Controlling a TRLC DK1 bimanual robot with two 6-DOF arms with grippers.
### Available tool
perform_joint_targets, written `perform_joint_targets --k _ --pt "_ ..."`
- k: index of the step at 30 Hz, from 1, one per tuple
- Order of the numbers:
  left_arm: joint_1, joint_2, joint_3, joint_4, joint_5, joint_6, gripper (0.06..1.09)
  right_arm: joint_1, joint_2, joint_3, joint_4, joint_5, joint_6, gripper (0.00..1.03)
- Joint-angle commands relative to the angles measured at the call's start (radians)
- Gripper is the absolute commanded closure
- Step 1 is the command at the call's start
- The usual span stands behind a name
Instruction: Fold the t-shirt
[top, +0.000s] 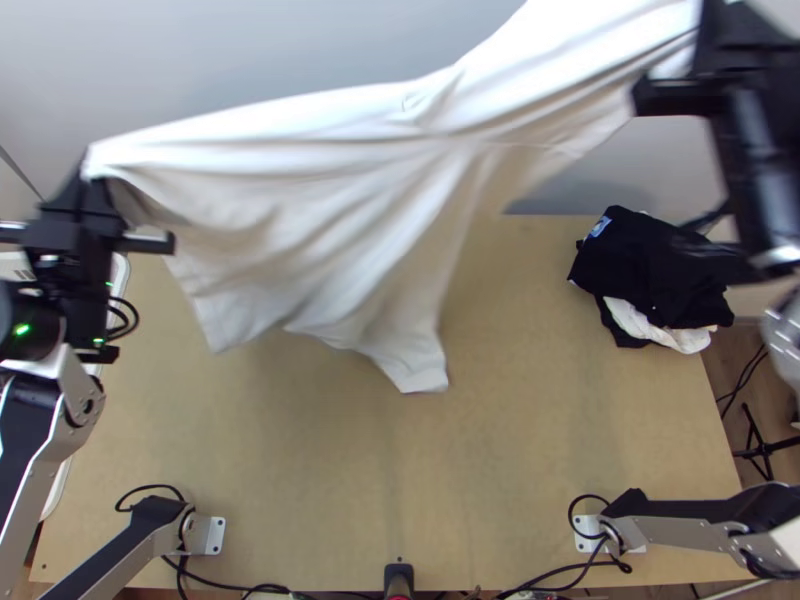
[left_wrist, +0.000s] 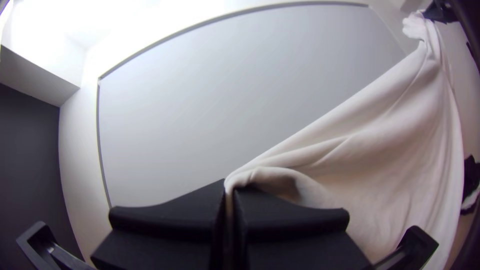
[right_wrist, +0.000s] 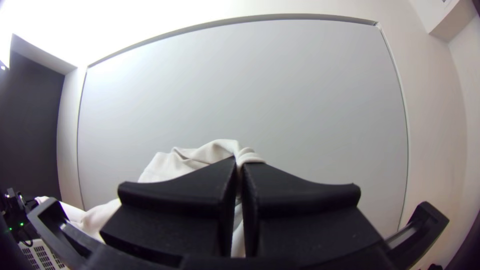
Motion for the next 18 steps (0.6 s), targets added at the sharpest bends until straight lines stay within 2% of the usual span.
perform_joint_targets --k 1,4,7,12,18 --pt "-0.012 -0.019 0.055 0.120 -0.056 -0.055 1.05 0.029 -0.090 0.041 -0.006 -0.001 0.019 1.00" --pt "-0.012 -0.079 0.025 0.149 -0.056 -0.133 1.05 -0.014 -0.175 0.010 -0.029 -0.002 0.015 1.00" --pt "-0.012 -0.126 0.024 0.181 -0.054 -0.161 1.05 -0.063 -0.271 -0.031 -0.089 -0.011 0.009 1.00" --pt "-0.012 -0.172 0.071 0.198 -0.054 -0.150 1.05 -0.166 -0.411 -0.073 -0.096 -0.024 0.004 1.00" --pt "0.003 -0.175 0.154 0.270 -0.056 -0.095 1.05 -0.183 -0.489 -0.034 -0.066 -0.027 -0.042 1.00"
